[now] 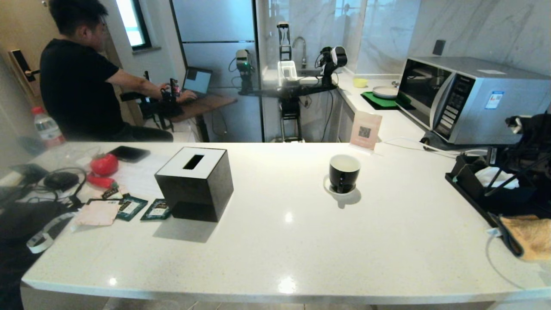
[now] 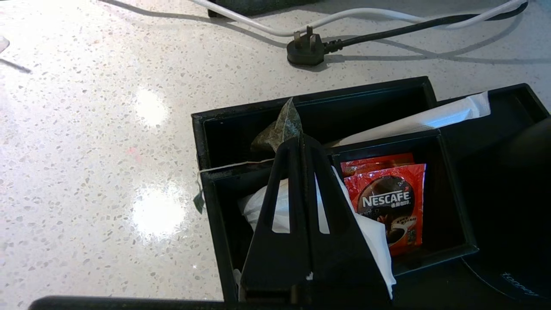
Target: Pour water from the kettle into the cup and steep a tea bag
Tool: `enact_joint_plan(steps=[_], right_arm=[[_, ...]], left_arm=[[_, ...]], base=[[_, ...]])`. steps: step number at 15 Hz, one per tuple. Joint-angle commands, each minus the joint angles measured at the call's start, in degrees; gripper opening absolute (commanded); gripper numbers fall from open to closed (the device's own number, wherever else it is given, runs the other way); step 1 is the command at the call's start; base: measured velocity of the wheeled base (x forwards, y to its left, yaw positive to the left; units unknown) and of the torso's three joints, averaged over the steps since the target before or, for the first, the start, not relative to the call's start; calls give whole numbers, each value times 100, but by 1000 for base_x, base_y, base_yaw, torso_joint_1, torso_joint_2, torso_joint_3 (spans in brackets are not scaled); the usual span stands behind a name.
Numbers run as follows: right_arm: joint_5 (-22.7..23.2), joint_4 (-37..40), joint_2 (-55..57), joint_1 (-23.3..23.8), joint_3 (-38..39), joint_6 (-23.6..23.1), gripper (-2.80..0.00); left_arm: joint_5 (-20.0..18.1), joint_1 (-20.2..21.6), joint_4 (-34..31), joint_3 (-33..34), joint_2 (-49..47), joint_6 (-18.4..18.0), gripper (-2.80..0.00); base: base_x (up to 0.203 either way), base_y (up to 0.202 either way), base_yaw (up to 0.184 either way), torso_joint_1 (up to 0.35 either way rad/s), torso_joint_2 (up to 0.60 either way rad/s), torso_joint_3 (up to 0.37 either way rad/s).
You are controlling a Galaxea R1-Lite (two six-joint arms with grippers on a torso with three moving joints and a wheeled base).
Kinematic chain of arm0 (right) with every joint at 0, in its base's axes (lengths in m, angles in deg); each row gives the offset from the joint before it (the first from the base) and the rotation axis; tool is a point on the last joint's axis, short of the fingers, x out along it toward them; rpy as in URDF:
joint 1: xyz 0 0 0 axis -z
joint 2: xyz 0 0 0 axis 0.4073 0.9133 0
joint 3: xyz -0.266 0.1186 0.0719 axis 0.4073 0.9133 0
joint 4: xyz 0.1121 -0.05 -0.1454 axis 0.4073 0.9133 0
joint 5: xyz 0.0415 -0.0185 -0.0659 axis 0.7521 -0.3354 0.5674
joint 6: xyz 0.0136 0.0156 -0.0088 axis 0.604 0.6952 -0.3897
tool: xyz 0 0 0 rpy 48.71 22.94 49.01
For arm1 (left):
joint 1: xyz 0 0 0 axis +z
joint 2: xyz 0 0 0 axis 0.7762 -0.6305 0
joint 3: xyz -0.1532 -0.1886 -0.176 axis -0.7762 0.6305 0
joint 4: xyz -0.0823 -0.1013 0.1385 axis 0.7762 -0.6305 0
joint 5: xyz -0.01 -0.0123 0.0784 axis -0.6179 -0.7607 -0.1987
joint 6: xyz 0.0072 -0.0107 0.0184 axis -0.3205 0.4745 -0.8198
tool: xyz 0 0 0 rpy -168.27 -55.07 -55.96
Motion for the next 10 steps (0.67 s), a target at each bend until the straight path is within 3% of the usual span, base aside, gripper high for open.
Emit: enact_joint_plan(steps=[1,10], right_arm=[[4,-8,-95,-1,22,-7,-280],[-14,398,-472,25,50,6,-280]], left_arm=[[4,0,0,0,1,5,-280],[-2,0,0,0,-2,5,-280]], base=[[0,0,0,0,0,0],[0,0,0,0,0,0]])
